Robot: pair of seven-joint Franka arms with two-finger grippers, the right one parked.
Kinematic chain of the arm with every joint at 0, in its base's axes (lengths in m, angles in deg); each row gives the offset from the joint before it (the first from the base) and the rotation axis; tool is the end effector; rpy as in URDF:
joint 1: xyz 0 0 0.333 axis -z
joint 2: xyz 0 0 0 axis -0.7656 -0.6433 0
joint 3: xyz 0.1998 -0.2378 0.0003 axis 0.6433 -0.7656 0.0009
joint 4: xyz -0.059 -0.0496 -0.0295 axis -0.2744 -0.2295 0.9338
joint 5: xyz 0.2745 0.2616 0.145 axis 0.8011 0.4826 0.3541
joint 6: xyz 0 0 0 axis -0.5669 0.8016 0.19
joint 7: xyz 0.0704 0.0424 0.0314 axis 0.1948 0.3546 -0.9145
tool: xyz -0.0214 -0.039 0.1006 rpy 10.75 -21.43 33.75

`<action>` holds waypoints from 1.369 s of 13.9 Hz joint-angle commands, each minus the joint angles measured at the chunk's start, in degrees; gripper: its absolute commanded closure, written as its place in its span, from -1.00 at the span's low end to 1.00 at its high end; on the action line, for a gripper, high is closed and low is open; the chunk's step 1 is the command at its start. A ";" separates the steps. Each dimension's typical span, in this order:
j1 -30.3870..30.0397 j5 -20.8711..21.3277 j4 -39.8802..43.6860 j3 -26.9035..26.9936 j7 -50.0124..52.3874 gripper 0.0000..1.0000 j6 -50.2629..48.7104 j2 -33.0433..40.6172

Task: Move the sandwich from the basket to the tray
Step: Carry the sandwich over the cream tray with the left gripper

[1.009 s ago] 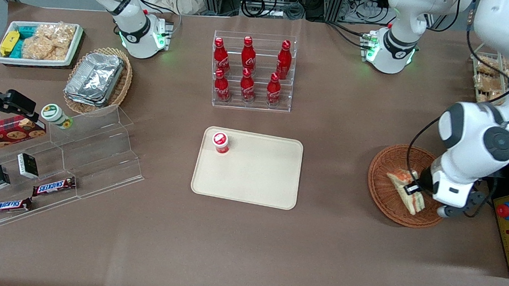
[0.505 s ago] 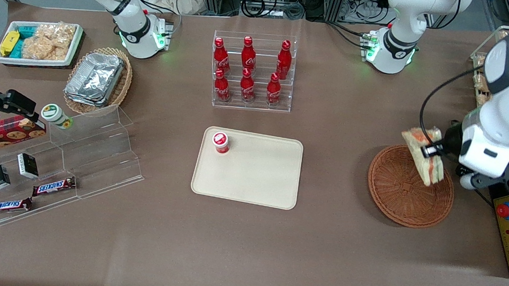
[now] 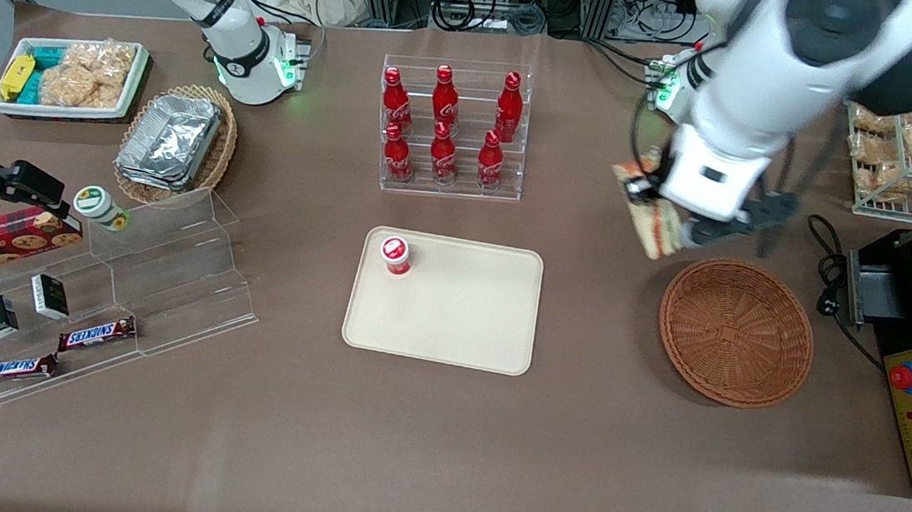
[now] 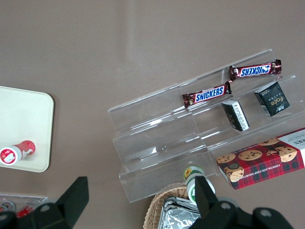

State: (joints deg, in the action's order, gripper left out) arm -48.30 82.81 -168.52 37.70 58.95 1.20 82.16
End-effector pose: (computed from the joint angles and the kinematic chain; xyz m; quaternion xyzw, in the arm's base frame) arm 0.5175 -0.3098 0.5749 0.9786 0.2030 -0.0323 0.0008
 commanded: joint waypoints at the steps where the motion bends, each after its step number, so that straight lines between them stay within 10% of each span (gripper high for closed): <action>1: 1.92 3.69 -0.95 -3.29 6.99 0.74 6.44 -5.90; 15: 10.29 27.87 -1.14 -2.86 29.33 0.73 32.48 -35.70; 19: 10.29 28.50 -1.14 -2.68 29.78 0.32 34.24 -36.85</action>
State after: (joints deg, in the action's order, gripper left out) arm -38.85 109.93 -171.34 34.73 87.17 35.21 46.09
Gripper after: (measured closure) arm 0.806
